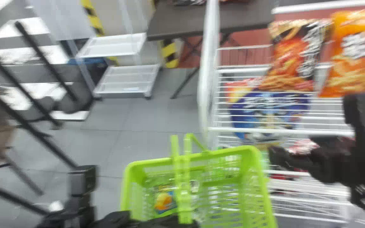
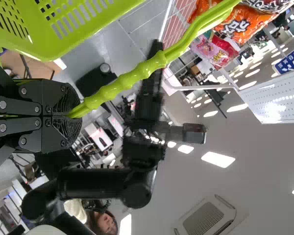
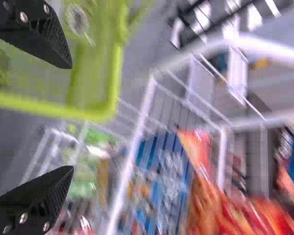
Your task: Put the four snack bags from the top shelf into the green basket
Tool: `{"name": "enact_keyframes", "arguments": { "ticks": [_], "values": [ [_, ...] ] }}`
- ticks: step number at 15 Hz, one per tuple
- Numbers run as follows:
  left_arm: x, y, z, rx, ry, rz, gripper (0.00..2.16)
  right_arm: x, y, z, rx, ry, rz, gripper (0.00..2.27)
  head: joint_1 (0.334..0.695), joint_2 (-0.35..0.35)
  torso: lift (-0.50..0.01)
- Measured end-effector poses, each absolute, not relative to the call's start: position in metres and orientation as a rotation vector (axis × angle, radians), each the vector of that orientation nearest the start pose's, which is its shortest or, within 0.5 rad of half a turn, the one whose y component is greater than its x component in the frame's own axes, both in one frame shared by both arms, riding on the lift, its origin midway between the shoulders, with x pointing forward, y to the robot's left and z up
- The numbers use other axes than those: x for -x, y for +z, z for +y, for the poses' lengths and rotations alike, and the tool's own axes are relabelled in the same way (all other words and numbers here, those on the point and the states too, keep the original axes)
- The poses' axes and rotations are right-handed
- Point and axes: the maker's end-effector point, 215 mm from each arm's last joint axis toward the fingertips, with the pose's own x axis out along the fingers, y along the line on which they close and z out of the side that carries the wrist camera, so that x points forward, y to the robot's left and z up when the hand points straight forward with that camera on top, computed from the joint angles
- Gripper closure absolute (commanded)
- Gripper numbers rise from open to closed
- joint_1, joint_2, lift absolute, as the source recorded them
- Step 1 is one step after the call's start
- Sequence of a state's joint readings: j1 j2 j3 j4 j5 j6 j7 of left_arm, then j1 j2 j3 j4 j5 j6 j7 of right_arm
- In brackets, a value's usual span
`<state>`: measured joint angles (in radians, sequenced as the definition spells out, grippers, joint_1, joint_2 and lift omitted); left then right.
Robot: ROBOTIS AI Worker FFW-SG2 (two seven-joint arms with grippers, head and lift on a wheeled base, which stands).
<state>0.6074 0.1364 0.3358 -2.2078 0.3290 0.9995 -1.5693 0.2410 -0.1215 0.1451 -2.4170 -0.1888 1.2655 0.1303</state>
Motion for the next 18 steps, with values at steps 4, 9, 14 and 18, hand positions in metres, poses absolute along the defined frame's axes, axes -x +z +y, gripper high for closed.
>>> {"name": "enact_keyframes", "arguments": {
  "ticks": [4,9,14,18],
  "values": [
    [-0.204,-0.348,0.134,0.786,-1.300,0.613,2.15,-0.530,-0.354,-0.158,0.001,0.271,0.439,0.04,0.695,-0.037,-0.004],
    [-0.204,-0.348,0.133,0.789,-1.297,0.614,2.15,-0.617,-0.371,-0.140,0.026,0.261,0.352,0.05,0.695,-0.018,-0.004],
    [-0.205,-0.353,0.134,0.798,-1.300,0.623,2.15,-0.663,-0.405,-0.130,0.089,0.236,0.395,0.69,0.695,0.004,-0.004],
    [-0.206,-0.356,0.136,0.803,-1.303,0.628,2.15,-0.661,-0.420,-0.128,0.092,0.216,0.428,2.23,0.695,0.011,-0.004]
  ]
}}
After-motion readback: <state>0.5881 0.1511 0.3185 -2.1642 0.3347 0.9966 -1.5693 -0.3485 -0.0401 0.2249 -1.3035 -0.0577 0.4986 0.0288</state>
